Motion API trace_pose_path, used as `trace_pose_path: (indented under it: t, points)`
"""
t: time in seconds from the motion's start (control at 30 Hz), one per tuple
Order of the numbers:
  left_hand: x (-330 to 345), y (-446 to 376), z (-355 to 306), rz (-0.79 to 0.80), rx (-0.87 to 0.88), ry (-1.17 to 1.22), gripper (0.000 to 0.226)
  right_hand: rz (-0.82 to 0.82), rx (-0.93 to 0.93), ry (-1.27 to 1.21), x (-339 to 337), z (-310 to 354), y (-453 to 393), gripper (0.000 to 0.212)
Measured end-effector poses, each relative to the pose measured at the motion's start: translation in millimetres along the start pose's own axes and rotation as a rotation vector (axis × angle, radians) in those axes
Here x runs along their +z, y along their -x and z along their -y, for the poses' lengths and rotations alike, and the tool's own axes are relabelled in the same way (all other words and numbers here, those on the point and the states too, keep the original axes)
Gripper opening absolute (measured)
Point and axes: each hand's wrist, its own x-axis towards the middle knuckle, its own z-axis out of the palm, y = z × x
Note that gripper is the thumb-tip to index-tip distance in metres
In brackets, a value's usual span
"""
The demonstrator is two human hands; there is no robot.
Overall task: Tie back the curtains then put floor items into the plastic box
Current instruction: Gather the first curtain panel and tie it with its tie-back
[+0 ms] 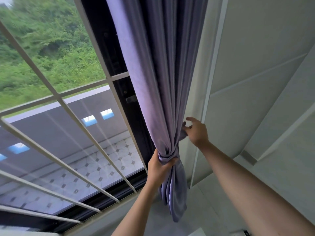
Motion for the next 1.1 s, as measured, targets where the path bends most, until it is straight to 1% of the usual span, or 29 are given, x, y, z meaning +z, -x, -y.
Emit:
trace_pose_path:
  t: [0.07,0.1,0.13,0.2,0.27,0.33,0.43,0.53,0.67,0.8,1.0,1.1]
  points:
    - [0,0,2,-0.003,-0.009,0.000,0.044,0.159,0.051,0.128,8,-15,9,0.032]
    - [0,0,2,0.001,-0.010,-0.005,0.044,0.190,0.077,0.138,14,-23,16,0.028]
    - [-1,-1,3,0.005,-0.010,-0.009,0.045,0.187,0.095,0.118,21,-30,24,0.023]
    - [-2,-3,4,0.014,-0.002,-0.009,0.047,0.106,0.104,0.058,27,-32,33,0.019]
    - [-4,-4,4,0.014,-0.006,-0.011,0.048,-0.034,0.107,-0.018,26,-25,33,0.021]
    - [-5,-5,4,0.003,-0.007,-0.017,0.047,-0.125,0.079,-0.102,17,-14,30,0.022]
    - [-5,-5,4,-0.009,-0.001,-0.019,0.046,-0.217,-0.011,-0.218,3,1,29,0.016]
    - [-3,-4,5,-0.005,-0.002,-0.034,0.046,-0.244,-0.093,-0.250,0,9,27,0.012]
    - [-3,-5,6,-0.002,-0.013,-0.031,0.047,-0.219,-0.132,-0.141,2,10,16,0.014]
    - [-4,-3,7,0.001,-0.012,-0.030,0.045,-0.150,-0.163,0.029,6,2,10,0.017]
    - [0,0,3,-0.007,0.013,-0.035,0.042,-0.047,-0.231,0.332,-7,7,1,0.024]
    - [1,0,3,-0.010,0.019,-0.042,0.041,-0.001,-0.224,0.503,-10,16,-4,0.028]
